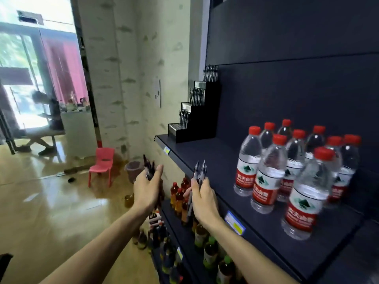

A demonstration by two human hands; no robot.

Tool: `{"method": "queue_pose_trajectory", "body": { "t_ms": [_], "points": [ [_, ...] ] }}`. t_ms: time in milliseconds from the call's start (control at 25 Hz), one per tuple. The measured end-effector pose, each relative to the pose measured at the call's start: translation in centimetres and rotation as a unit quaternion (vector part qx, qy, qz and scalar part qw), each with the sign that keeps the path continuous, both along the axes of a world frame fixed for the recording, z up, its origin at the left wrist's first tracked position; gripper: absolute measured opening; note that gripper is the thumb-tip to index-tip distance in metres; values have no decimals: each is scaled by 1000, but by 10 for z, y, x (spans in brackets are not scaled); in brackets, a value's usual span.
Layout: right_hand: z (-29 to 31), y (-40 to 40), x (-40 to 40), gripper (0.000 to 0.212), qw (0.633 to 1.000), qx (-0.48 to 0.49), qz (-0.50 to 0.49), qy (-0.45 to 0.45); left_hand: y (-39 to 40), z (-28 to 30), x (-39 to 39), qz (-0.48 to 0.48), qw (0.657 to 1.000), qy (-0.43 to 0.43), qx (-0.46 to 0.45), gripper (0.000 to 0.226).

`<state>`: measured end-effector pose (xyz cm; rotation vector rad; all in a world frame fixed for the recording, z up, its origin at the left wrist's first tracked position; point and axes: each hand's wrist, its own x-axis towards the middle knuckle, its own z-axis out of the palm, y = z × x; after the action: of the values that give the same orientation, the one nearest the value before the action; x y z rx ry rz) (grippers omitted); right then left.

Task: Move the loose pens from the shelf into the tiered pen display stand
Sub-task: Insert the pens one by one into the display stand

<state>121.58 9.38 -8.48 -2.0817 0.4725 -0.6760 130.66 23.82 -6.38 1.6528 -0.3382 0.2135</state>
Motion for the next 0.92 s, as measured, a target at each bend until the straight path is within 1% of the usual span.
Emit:
{"method": "queue_pose_trajectory", "body": {
  "t_ms": [80, 120, 200, 240, 320, 400, 480, 600, 680, 760, 840, 920],
  "points": [
    [10, -2, 44, 48, 999, -17, -30, -1, -2, 10, 43, -30, 999, -8, -5, 51],
    [20, -2, 68, 48, 999, -18, -41, 3, -1, 17, 67, -54, 998, -7, -10, 56],
    [42, -10, 103, 37, 997, -24, -68, 13, -5, 33, 102, -92, 996, -6, -14, 67],
    [50, -14, 127, 35, 996, -33, -84, 11, -7, 39, 126, -105, 994, -2, -19, 70],
    [62, -20, 165, 39, 992, -53, -114, 13, -13, 45, 169, -123, 992, 7, -24, 74],
    [69, -31, 190, 44, 985, -98, -133, 40, -21, 46, 203, -122, 992, -6, 13, 77],
    [73, -45, 220, 44, 977, -135, -158, 50, -30, 46, 238, -110, 992, -35, 52, 78],
    [76, -65, 266, 41, 969, -160, -179, 49, -52, 54, 290, -109, 990, -57, 63, 76],
    [75, -81, 298, 39, 967, -170, -182, 44, -73, 58, 328, -91, 990, -77, 75, 72],
    [72, -99, 330, 39, 965, -181, -185, 32, -97, 64, 364, -84, 992, -74, 52, 62],
    [74, -123, 363, 37, 964, -190, -185, 27, -126, 67, 401, -120, 991, -66, 10, 55],
    [81, -145, 394, 35, 962, -197, -186, 27, -154, 79, 432, -140, 986, -84, 13, 55]
  ]
}}
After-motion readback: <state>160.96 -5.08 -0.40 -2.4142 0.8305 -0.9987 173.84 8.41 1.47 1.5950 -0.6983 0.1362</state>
